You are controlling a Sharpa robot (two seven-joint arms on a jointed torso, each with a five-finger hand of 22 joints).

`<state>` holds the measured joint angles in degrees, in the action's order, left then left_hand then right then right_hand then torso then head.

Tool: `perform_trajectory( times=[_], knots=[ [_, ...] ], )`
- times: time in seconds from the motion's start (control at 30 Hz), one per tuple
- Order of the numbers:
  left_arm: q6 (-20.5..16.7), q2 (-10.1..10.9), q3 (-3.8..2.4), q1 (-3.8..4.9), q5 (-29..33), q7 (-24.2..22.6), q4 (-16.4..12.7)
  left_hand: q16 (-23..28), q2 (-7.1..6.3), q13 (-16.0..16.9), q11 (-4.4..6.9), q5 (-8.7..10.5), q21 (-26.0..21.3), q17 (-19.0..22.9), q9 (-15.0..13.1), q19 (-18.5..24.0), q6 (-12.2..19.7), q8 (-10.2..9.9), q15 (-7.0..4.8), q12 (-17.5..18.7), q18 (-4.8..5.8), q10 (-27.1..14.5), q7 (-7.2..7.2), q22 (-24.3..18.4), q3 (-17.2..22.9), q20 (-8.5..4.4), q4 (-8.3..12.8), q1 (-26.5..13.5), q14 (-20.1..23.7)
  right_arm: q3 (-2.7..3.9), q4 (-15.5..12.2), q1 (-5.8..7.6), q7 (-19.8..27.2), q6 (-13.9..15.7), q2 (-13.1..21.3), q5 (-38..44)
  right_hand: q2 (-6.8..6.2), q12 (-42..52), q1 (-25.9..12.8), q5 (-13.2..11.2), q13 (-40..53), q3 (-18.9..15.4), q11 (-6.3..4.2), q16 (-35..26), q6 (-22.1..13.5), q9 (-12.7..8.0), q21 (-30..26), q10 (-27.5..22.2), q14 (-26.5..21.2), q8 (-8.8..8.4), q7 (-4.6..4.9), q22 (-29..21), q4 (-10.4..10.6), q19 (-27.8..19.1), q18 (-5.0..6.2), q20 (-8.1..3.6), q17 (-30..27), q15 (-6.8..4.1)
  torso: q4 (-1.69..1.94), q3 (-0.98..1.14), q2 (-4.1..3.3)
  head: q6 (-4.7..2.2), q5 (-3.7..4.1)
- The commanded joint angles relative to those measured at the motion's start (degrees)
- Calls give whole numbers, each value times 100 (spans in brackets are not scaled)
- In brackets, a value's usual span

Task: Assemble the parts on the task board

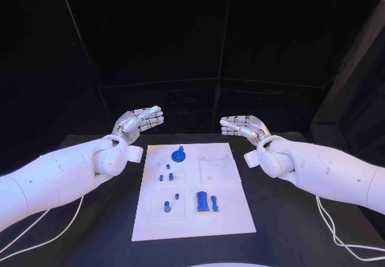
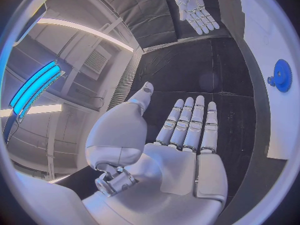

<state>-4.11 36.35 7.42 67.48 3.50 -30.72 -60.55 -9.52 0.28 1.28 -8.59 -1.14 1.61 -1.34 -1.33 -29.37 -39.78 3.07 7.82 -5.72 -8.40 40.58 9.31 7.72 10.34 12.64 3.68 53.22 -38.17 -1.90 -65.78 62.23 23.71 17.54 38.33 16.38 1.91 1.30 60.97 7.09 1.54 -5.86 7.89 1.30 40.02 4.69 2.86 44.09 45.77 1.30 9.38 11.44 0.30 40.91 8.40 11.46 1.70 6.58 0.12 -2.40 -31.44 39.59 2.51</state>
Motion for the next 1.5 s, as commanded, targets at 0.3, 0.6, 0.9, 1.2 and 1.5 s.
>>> perform_trajectory(
  times=[0.3, 0.6, 0.9, 1.2, 1.5],
  knots=[
    [-1493, 288, -261, -250, -135, 25, -1047, 471, -28, -128, 425, 114, -161, 134, 133, 1450, 1965, -307, -782, 572, 375, -2003, -463, -772, -505, -624, -368, -2627, 1885, 105, -1313, -107, 345, 1503, 338, -920, -191, -130, -2992, -709, -154, 586, -387, -130, -1965, -469, -286, -2167, -2247, -130, -462, -562, -30, -2009, -377, -562, -170, -658, -12, 221, 23, -479, -231],
    [-3160, 651, -581, -570, -278, 70, -2305, 952, -28, -128, 859, 114, -161, 134, 133, 1916, 2592, -307, -782, 572, 840, -2645, -931, -772, -1034, -823, -368, -3469, 2489, 181, -2303, -197, 581, 2538, 605, -1564, -191, -130, -3961, -709, -154, 586, -789, -130, -2598, -469, -286, -2867, -2976, -130, -938, -1144, -30, -2658, -840, -744, -170, -658, -12, 240, 26, -521, -251],
    [-3966, 826, -735, -726, -347, 92, -2914, 952, -28, -128, 859, 114, -161, 134, 133, 2255, 3034, -307, -782, 572, 840, -3095, -931, -772, -1034, -1264, -368, -4058, 2910, 190, -2417, -207, 608, 2657, 636, -1638, -191, -130, -4635, -709, -154, 586, -789, -130, -3042, -469, -286, -3349, -3479, -130, -938, -1144, -30, -3099, -840, -1146, -170, -658, -12, 240, 26, -521, -251],
    [-4001, 834, -742, -732, -350, 93, -2940, 952, -28, -128, 859, 114, -161, 134, 133, 2446, 3326, -307, -782, 572, 840, -3394, -931, -772, -1034, -1264, -368, -4451, 3195, 190, -2417, -207, 608, 2657, 636, -1638, -191, -130, -5073, -709, -154, 586, -789, -130, -3332, -469, -286, -3669, -3814, -130, -938, -1144, -30, -3398, -840, -1146, -170, -658, -12, 240, 26, -521, -251],
    [-4001, 834, -742, -732, -350, 93, -2940, 952, -28, -128, 859, 114, -161, 134, 133, 2937, 3523, -307, -782, 572, 840, -3592, -931, -772, -1034, -1264, -368, -4720, 3378, 190, -2417, -207, 608, 2657, 636, -1638, -191, -130, -5402, -709, -154, 586, -789, -130, -3542, -469, -286, -3888, -4048, -130, -938, -1144, -30, -3619, -840, -1146, -170, -658, -12, 240, 26, -521, -251]
  ],
)
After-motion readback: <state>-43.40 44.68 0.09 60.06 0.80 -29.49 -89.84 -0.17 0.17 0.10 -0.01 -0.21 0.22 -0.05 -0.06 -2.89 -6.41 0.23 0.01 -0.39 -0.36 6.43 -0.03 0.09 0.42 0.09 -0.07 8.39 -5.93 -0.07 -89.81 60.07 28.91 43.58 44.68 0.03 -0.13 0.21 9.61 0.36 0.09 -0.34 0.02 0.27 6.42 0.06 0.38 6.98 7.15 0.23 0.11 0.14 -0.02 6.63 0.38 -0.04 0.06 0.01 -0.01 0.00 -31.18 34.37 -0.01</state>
